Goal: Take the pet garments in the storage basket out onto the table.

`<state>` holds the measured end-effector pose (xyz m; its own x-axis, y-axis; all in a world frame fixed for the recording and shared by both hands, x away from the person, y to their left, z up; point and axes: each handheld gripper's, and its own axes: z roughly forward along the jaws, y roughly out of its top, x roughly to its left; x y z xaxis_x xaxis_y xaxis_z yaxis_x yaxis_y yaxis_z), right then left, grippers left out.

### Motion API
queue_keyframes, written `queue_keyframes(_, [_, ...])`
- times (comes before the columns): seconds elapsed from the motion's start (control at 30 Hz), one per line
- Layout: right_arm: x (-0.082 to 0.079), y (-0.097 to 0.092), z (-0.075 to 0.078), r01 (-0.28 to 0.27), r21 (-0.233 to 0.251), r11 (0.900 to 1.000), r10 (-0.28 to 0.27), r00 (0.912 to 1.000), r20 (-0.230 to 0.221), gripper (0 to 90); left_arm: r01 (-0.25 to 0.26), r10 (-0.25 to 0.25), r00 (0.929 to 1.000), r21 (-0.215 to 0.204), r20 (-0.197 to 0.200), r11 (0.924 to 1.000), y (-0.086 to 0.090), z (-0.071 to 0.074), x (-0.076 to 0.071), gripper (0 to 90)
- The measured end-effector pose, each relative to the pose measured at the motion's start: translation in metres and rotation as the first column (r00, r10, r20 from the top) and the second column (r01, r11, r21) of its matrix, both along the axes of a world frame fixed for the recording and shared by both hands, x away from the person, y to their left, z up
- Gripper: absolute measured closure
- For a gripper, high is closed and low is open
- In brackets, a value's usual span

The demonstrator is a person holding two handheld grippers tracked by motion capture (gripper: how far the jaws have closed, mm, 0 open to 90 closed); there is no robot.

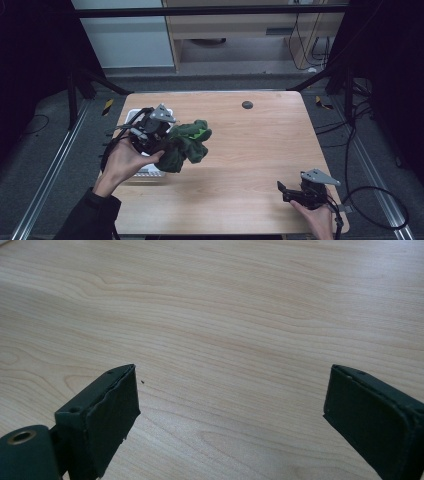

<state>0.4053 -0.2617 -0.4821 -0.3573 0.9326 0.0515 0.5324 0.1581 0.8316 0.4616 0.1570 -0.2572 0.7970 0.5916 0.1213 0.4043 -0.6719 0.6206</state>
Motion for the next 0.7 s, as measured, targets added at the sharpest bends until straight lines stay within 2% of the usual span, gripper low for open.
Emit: queue_keyframes(0.7, [0.0,-0.001,0.0,-0.002,-0.012,0.9999,0.002,0.9999,0.012,7.6,0.094,-0.093,0.9951,0.054,-0.034,0.9941,-0.055,-0.021,0.009,78.3])
